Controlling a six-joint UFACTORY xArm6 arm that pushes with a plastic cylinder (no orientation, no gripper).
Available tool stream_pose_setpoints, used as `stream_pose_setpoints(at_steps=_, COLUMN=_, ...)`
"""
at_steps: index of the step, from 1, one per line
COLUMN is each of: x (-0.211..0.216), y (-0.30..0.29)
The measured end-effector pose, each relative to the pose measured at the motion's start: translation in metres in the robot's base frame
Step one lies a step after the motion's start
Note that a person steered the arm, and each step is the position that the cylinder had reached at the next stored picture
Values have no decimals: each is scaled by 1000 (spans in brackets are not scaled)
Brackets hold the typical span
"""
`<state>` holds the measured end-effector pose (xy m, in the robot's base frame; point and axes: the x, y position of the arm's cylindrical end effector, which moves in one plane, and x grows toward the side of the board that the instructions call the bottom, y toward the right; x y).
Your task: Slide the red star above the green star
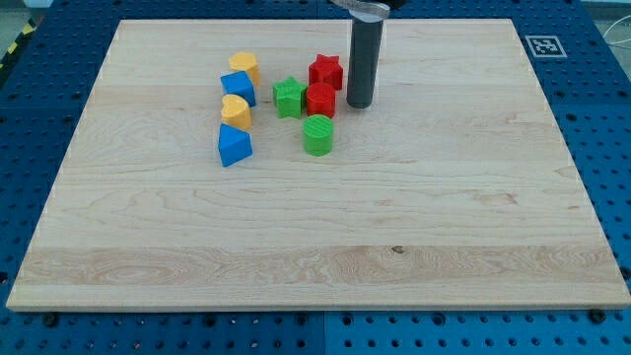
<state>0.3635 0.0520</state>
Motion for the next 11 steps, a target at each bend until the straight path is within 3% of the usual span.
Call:
stream_pose_setpoints(at_steps=5, x=-40, y=11)
stream_pose_setpoints(at_steps=11, x=-61, y=-49)
